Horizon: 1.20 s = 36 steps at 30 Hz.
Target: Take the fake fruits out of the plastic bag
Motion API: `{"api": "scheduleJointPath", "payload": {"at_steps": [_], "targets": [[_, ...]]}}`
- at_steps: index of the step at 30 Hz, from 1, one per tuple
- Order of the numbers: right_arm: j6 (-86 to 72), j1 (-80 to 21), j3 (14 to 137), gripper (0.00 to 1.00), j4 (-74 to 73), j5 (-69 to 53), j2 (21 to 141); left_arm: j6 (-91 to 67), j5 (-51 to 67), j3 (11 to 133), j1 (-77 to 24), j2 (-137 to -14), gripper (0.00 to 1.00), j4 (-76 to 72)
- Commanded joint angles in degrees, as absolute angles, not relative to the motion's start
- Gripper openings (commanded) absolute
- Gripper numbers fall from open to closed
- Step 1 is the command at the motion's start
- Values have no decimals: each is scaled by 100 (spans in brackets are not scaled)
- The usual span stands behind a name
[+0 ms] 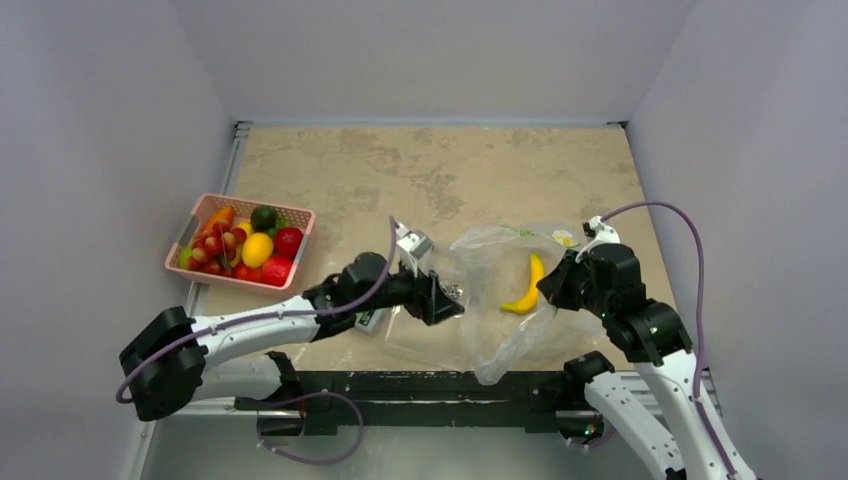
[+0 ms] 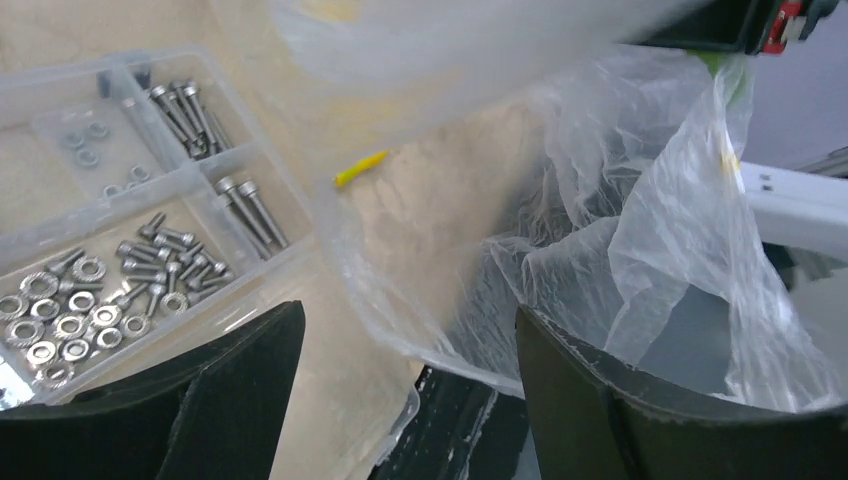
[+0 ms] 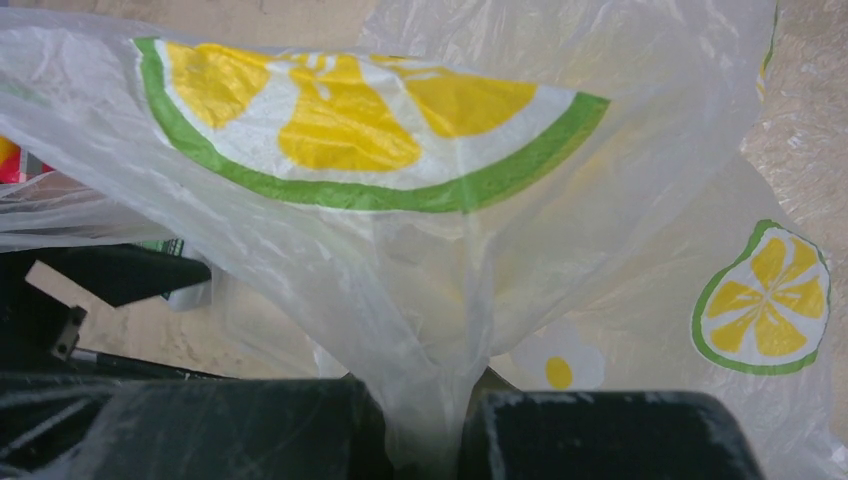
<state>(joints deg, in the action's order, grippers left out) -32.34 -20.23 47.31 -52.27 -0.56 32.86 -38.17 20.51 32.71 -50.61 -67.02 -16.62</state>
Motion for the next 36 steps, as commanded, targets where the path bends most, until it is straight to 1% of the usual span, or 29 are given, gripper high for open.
{"api": "scheduleJointPath", "payload": {"at_steps": [1, 2, 4, 6, 8, 9, 13, 16, 19, 25, 31, 36], "targets": [[-3210, -2024, 4728, 0, -5040, 15, 3300, -2793, -1241, 3033, -6583, -7005, 72, -3519], [-3208, -2024, 4724, 0, -5034, 16, 3312, -2617, -2011, 3031, -6961, -7224, 70, -3901], [-3208, -2018, 4724, 0, -5027, 11, 3323, -1984, -2855, 3160, -7477, -7886, 70, -4955], [-3208, -2021, 4728, 0, -5035, 9, 3325, -1551, -3117, 3525, -7713, -8575, 70, -5468], [-3208, -2023, 4737, 0, -5060, 9, 3304, -1870, -3396, 4005, -7745, -9012, 69, -5159], [-3208, -2026, 4742, 0, -5069, 9, 3284, -2072, -3416, 4211, -7718, -9173, 67, -4995], [-3217, -2021, 4746, 0, -5136, 10, 3198, -2346, -2798, 4746, -7618, -9702, 60, -5062], [-3217, -2020, 4730, 0, -5142, 15, 3174, -2263, -2246, 5088, -7611, -9986, 59, -4875], [-3217, -2025, 4732, 0, -5126, 11, 3181, -2331, -1840, 5476, -7603, -10252, 59, -4299], [-3216, -2022, 4730, 0, -5107, 11, 3208, -2473, -1944, 5904, -7574, -10900, 57, -3996], [-3225, -2029, 4792, 0, -5221, 11, 3191, -2627, -2038, 6639, -7480, -11605, 72, -3312], [-3237, -2018, 4764, 0, -5230, 14, 3176, -2535, -2339, 6997, -7479, -12056, 79, -2894]]}}
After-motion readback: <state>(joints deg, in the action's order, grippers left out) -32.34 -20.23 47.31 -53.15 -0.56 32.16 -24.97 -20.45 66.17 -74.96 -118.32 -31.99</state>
